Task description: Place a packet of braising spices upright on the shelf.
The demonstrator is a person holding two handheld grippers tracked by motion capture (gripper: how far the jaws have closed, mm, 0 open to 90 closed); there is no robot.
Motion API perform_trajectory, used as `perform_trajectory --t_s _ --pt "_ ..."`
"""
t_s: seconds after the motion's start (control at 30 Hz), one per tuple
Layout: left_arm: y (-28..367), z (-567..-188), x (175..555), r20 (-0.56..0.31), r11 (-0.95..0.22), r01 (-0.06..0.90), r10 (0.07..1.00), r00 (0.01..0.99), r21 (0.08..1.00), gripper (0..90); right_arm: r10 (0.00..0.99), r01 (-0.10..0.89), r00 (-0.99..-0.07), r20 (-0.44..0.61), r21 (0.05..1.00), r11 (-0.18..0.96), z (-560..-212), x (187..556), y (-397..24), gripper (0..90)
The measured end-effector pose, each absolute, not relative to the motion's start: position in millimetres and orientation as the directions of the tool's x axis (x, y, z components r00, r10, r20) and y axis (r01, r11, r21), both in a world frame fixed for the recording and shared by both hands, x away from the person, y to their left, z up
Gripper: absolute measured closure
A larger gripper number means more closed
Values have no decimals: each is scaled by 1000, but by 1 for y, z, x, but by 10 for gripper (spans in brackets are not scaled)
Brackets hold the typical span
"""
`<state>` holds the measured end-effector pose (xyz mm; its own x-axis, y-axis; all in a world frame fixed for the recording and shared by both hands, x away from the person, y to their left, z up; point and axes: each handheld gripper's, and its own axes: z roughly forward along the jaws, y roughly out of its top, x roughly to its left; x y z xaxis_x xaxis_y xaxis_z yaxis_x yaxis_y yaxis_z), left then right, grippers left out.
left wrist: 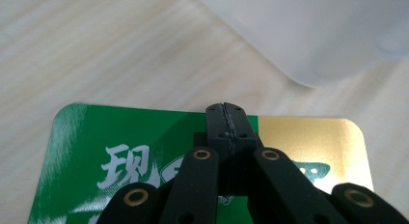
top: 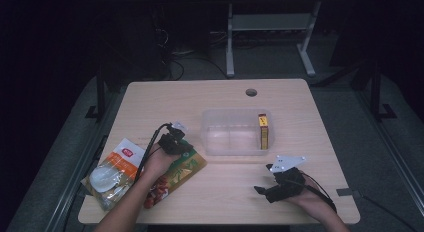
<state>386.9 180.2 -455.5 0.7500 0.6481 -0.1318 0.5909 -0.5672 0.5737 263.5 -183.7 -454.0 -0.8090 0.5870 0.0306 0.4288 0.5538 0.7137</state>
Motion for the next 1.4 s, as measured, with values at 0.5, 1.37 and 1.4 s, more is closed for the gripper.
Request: perform_trajectory --t_s 0.5,1.37,1.4 --pt "160 -458 334 -207 -620 525 512 834 582 900 588 426 -809 26 715 554 -453 263 -184 141" --pt "44 -470 304 -264 -649 378 271 926 660 900 603 420 -797 19 735 532 -447 258 -197 139" --pt "40 -471 303 -270 -642 381 269 925 665 900 601 417 -799 19 738 530 -446 258 -198 138"
